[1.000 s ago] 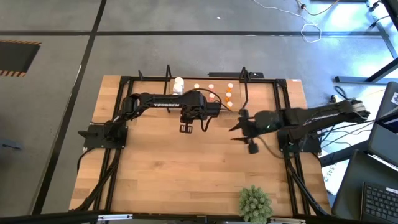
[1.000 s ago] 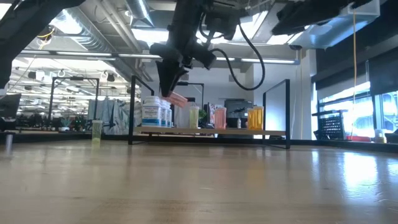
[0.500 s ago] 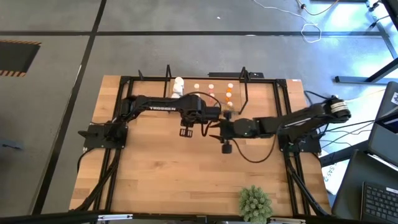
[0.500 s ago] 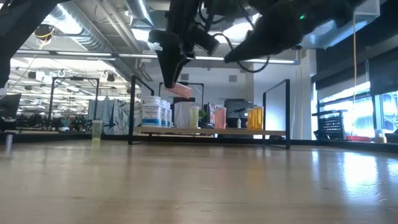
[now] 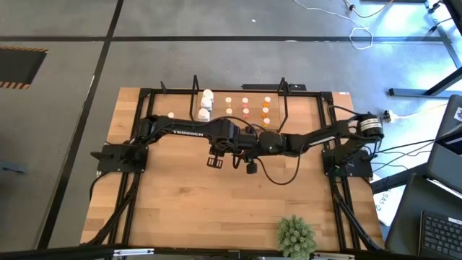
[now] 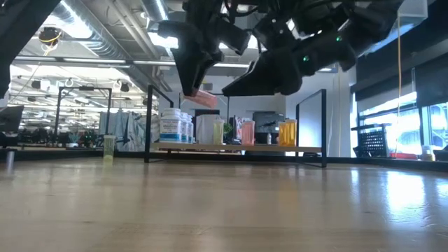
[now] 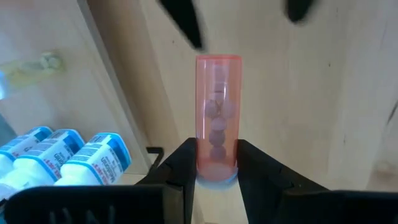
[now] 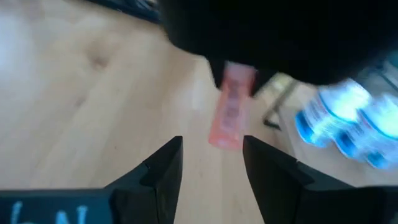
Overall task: Pick and place medicine bottles onto shelf by color
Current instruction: Put the red pill bottle on the shelf aligned with the other red pill bottles
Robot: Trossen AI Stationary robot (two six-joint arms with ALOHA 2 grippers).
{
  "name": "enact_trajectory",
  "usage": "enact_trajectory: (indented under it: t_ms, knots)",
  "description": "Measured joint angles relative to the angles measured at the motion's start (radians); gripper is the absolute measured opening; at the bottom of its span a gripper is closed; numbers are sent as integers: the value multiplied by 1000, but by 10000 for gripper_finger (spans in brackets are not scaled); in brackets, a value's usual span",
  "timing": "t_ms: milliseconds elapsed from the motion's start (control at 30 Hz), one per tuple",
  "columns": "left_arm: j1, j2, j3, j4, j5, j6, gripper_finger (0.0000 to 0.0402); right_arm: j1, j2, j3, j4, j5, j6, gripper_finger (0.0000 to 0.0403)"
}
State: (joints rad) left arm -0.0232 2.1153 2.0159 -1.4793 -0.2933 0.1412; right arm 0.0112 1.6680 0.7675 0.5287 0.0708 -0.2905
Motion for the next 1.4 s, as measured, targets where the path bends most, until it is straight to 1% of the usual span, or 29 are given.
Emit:
enact_trajectory:
  t_ms: [67, 133, 233, 333, 500, 800, 867, 933, 1033, 1133, 1200, 1300, 1400]
  knots:
    - [-2, 0, 0, 3, 1, 11, 86, -12, 26, 0, 53, -50, -13, 171]
    - [-3, 0, 0, 5, 22, 22, 86, -20, 48, 0, 110, -56, -21, 171]
    - [-3, 0, 0, 8, 48, 23, 86, -35, 57, 1, 150, -54, -20, 171]
    - [-3, 0, 0, 17, 48, 26, 86, -47, 57, 1, 152, -78, -2, 171]
    - [-3, 0, 0, 24, 48, 71, 86, -80, 57, 1, 149, -204, 45, 171]
    - [-4, 0, 0, 29, 42, 191, 86, -118, 58, 1, 118, -333, 133, 171]
    - [-4, 0, 0, 29, 42, 203, 86, -120, 58, 1, 115, -332, 129, 171]
    - [-4, 0, 0, 29, 42, 188, 86, -120, 58, 1, 108, -304, 123, 171]
    - [3, 0, 0, 19, 47, 147, 86, -118, 58, 1, 92, -252, 95, 171]
    - [7, 1, -1, 16, 52, 131, 86, -106, 56, 1, 86, -176, 74, 171]
    - [8, 1, -1, 22, 51, 130, 86, -104, 56, 2, 89, -156, 73, 171]
    - [8, 1, -1, 23, 52, 134, 86, -104, 56, 2, 84, -164, 73, 171]
    - [9, 2, -1, -9, 48, 140, 86, -105, 56, 3, 38, -223, 51, 171]
